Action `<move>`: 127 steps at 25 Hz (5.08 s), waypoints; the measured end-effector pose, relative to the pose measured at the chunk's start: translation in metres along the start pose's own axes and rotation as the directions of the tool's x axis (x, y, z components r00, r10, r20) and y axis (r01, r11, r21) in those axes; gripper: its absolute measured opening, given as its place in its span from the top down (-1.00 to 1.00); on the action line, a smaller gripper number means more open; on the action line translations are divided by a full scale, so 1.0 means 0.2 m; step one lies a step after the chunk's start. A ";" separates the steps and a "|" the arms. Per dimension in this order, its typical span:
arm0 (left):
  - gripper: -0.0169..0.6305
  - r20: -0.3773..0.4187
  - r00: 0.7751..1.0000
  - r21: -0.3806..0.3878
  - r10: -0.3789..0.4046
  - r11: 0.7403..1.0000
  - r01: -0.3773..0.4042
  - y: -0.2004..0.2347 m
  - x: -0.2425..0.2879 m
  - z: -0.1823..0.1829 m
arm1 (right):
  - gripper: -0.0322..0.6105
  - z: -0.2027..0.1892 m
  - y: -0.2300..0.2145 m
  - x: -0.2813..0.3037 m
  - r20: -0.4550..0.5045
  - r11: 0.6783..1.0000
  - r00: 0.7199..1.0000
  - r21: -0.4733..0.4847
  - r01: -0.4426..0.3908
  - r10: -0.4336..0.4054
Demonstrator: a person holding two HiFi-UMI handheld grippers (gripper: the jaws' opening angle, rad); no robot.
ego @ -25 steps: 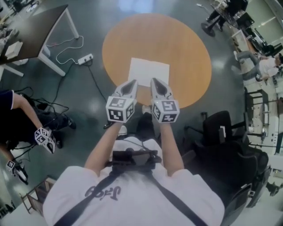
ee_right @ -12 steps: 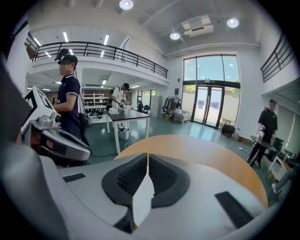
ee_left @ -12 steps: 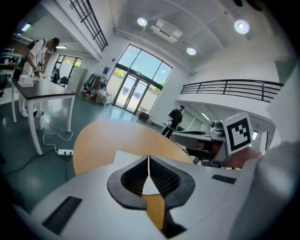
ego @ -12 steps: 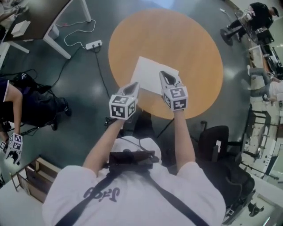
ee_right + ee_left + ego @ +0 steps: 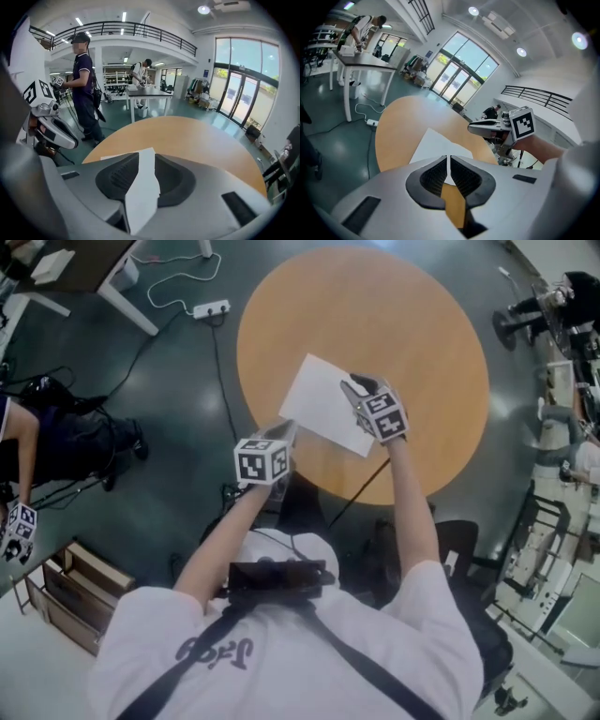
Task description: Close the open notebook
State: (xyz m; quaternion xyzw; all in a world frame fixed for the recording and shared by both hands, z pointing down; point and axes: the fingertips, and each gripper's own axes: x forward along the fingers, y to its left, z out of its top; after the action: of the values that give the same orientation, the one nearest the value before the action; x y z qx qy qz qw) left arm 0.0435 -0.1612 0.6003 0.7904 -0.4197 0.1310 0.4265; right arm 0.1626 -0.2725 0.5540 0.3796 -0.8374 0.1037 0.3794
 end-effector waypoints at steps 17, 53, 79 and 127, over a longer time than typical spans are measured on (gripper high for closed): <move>0.32 -0.159 0.987 -0.433 -0.004 0.899 -0.066 0.21 0.39 -0.32 | -0.24 -0.33 -0.21 0.71 -0.350 0.945 0.889 -0.031 -0.327 0.296; 0.84 -0.049 0.991 -0.612 0.123 0.780 -0.127 0.31 0.53 -0.37 | 0.36 -0.36 -0.18 0.79 -0.349 0.924 0.875 -0.056 -0.378 0.336; 0.90 0.083 0.984 0.100 0.156 0.981 -0.164 0.23 0.38 -0.18 | 0.36 -0.30 -0.31 0.67 -0.097 0.987 0.986 0.098 -0.127 0.136; 0.91 -0.232 0.971 0.670 0.059 0.733 0.116 -0.09 0.50 -0.70 | 0.82 -1.04 0.27 -0.26 0.141 0.563 0.915 0.819 0.107 -0.378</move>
State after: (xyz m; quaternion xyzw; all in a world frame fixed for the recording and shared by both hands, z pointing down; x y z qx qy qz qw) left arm 0.1406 -0.1014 0.7314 0.8762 -0.2765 0.3619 0.1573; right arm 0.2606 -0.1101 0.6670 0.6320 -0.6880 0.3534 0.0483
